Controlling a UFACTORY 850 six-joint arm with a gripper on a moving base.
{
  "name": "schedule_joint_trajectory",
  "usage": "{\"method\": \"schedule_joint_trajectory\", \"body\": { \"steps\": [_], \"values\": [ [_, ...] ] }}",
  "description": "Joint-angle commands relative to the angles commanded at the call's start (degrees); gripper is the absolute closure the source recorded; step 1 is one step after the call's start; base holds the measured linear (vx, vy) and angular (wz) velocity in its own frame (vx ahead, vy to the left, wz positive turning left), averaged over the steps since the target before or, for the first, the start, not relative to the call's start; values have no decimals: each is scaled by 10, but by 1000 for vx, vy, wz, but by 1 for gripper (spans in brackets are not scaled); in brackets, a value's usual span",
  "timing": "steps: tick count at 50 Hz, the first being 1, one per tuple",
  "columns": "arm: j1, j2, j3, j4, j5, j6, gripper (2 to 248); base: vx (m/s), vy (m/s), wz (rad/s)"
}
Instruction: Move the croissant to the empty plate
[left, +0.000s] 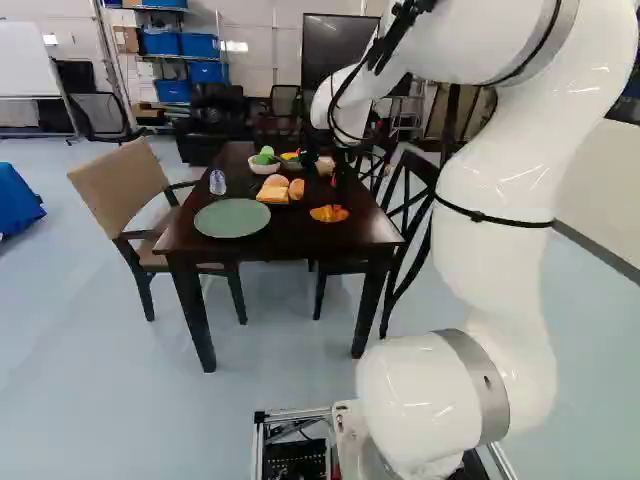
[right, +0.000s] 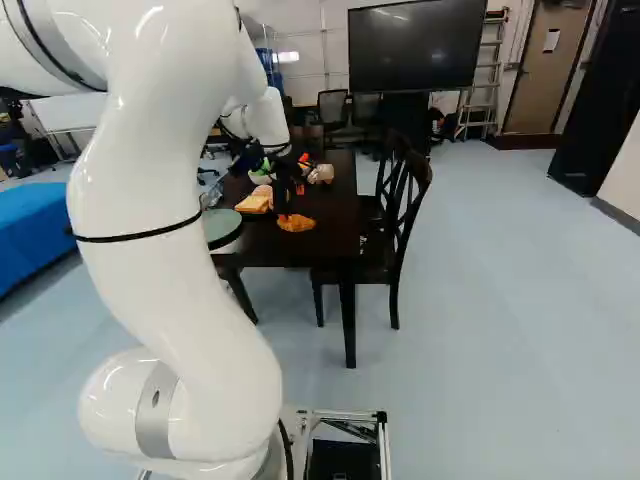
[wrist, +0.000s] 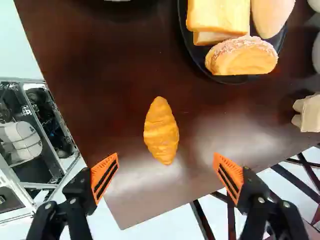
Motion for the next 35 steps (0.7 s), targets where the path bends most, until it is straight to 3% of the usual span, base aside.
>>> {"method": "schedule_joint_trajectory", "body": {
  "steps": [35],
  "values": [
    [0, -37, -8, 0, 0, 0, 3, 0, 0, 0]
  ]
}}
